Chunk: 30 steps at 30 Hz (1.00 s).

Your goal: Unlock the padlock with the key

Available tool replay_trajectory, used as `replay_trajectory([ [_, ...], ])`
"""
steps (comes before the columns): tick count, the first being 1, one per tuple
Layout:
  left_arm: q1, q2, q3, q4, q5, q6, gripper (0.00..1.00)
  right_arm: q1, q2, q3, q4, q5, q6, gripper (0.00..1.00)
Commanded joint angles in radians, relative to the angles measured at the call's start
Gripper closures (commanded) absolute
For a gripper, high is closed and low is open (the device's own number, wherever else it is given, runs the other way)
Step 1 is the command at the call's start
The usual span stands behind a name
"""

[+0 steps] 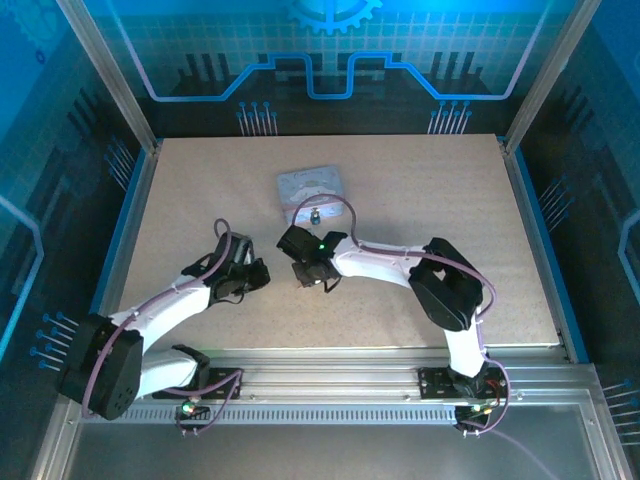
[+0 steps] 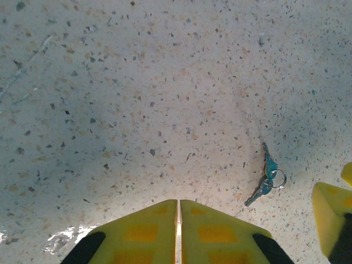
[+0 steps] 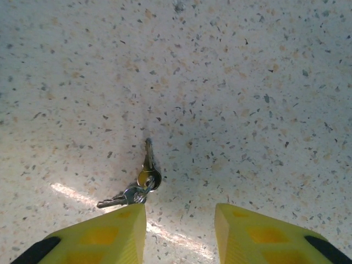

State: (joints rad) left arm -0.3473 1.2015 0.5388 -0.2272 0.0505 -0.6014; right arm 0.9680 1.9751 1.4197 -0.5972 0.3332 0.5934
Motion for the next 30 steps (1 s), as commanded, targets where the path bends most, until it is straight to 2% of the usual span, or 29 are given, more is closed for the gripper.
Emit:
replay_trajectory([
  [1, 0.016, -0.015, -0.026, -0.012, 0.036, 0.034, 0.90, 0.007, 0.050, 0.060, -0.077, 0.020, 0.040, 0.63],
  [14, 0.031, -0.035, -0.055, 0.012, 0.067, 0.053, 0.88, 0.020, 0.151, 0.156, -0.128, -0.019, 0.080, 0.65],
  [26, 0.042, -0.058, -0.072, 0.006, 0.073, 0.066, 0.87, 0.027, 0.184, 0.160, -0.128, -0.067, 0.101, 0.65],
  [30, 0.044, -0.072, -0.075, -0.003, 0.071, 0.068, 0.87, 0.028, 0.198, 0.170, -0.128, -0.088, 0.101, 0.71],
])
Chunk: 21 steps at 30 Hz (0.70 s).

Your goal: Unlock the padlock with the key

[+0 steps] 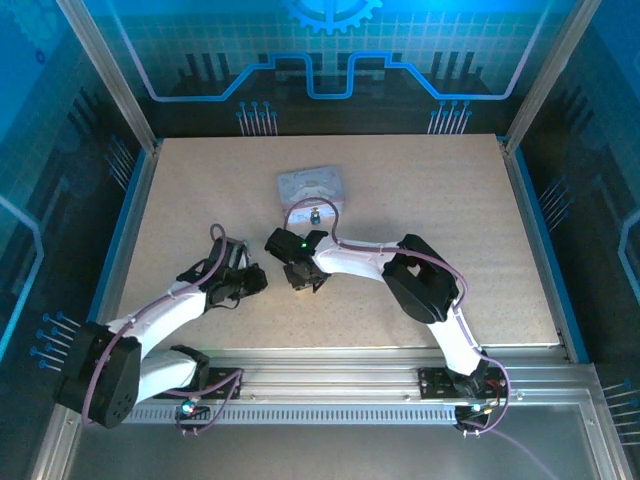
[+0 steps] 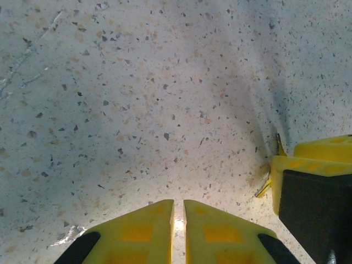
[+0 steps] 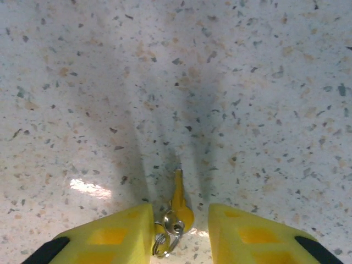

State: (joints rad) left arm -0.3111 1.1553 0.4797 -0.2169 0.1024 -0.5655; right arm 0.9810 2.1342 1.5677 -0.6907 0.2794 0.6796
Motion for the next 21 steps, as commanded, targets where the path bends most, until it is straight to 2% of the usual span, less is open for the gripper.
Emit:
replay_trajectory([
  [1, 0.009, -0.029, -0.018, -0.015, 0.019, 0.032, 0.87, 0.015, 0.041, 0.023, -0.035, -0.039, 0.012, 0.74],
  [11, 0.021, -0.061, -0.024, -0.033, 0.019, 0.042, 0.86, 0.015, 0.006, -0.011, -0.029, -0.056, -0.043, 1.00],
  [17, 0.051, -0.108, -0.034, -0.042, 0.051, 0.036, 0.83, 0.003, -0.058, -0.097, 0.078, -0.070, -0.142, 1.00],
  [21, 0.089, -0.150, -0.050, -0.023, 0.110, 0.007, 0.80, -0.028, -0.134, -0.188, 0.206, -0.138, -0.187, 1.00],
])
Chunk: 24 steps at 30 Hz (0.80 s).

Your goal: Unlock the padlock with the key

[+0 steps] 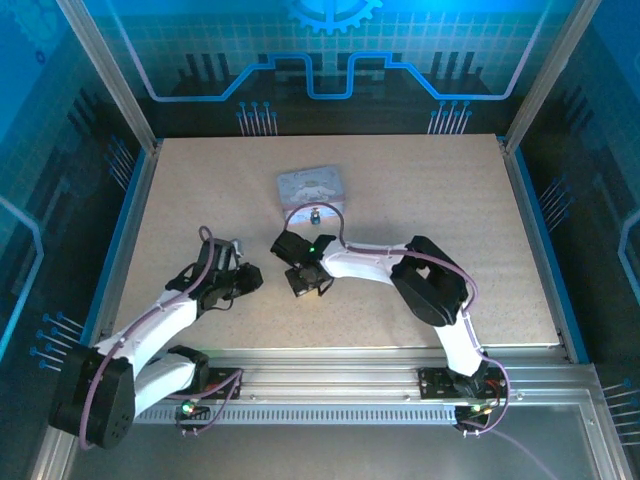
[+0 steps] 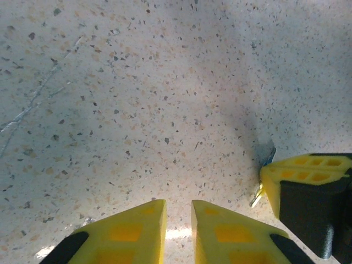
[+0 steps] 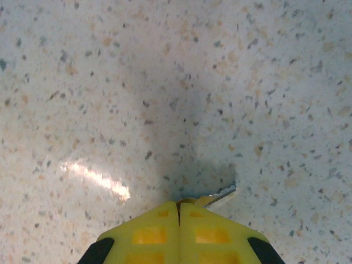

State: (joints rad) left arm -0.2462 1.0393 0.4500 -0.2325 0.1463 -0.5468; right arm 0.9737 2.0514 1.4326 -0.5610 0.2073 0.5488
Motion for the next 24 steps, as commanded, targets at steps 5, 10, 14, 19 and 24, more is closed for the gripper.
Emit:
replay_trajectory([
  [5, 0.045, -0.055, -0.031, 0.037, 0.129, -0.056, 0.79, -0.063, -0.111, -0.138, 0.197, -0.156, -0.094, 1.00],
  [10, 0.048, -0.037, -0.039, 0.098, 0.182, -0.092, 0.78, -0.078, -0.153, -0.193, 0.270, -0.191, -0.145, 1.00],
  [14, 0.050, -0.027, -0.050, 0.148, 0.210, -0.122, 0.76, -0.091, -0.182, -0.238, 0.334, -0.232, -0.163, 1.00],
  [19, 0.051, -0.024, -0.057, 0.183, 0.223, -0.140, 0.74, -0.101, -0.217, -0.280, 0.399, -0.284, -0.194, 1.00],
  [24, 0.058, -0.031, -0.071, 0.210, 0.240, -0.166, 0.73, -0.121, -0.269, -0.326, 0.459, -0.365, -0.242, 1.00],
])
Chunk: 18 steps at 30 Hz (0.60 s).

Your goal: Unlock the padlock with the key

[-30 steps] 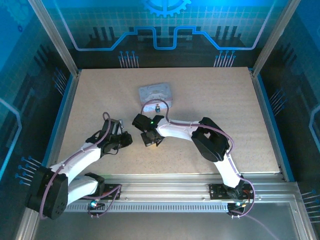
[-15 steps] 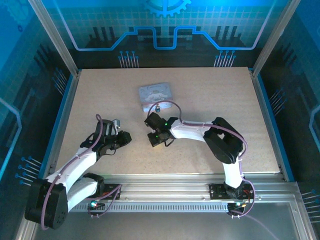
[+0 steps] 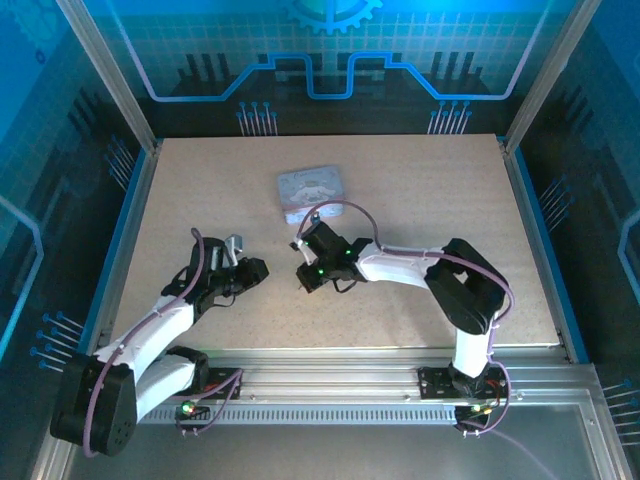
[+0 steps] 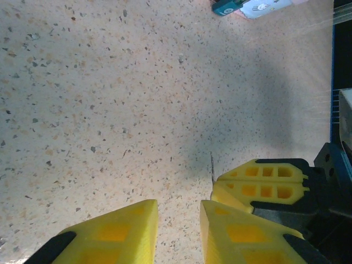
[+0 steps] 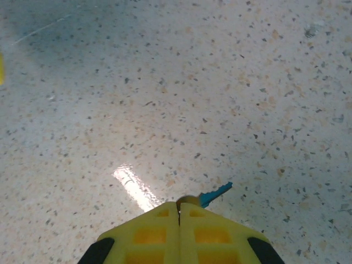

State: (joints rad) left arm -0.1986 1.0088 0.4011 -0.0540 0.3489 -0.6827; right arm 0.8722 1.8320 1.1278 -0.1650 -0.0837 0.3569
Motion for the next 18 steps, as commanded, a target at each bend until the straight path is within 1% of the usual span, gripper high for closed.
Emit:
replay_trajectory([
  [1, 0.013, -0.005, -0.025, 0.036, 0.041, -0.036, 0.72, -0.024, -0.062, -0.026, 0.068, -0.089, -0.065, 1.00],
  [5, 0.017, -0.019, -0.034, 0.065, 0.057, -0.064, 0.71, -0.036, -0.117, -0.057, 0.094, -0.152, -0.121, 1.00],
  [9, 0.018, -0.019, -0.033, 0.116, 0.096, -0.091, 0.69, -0.047, -0.173, -0.094, 0.142, -0.253, -0.156, 1.00],
  [13, 0.018, -0.022, -0.039, 0.185, 0.141, -0.149, 0.69, -0.082, -0.216, -0.127, 0.220, -0.398, -0.116, 1.00],
  [18, 0.013, -0.022, -0.070, 0.331, 0.183, -0.269, 0.69, -0.115, -0.251, -0.132, 0.259, -0.504, -0.067, 1.00],
])
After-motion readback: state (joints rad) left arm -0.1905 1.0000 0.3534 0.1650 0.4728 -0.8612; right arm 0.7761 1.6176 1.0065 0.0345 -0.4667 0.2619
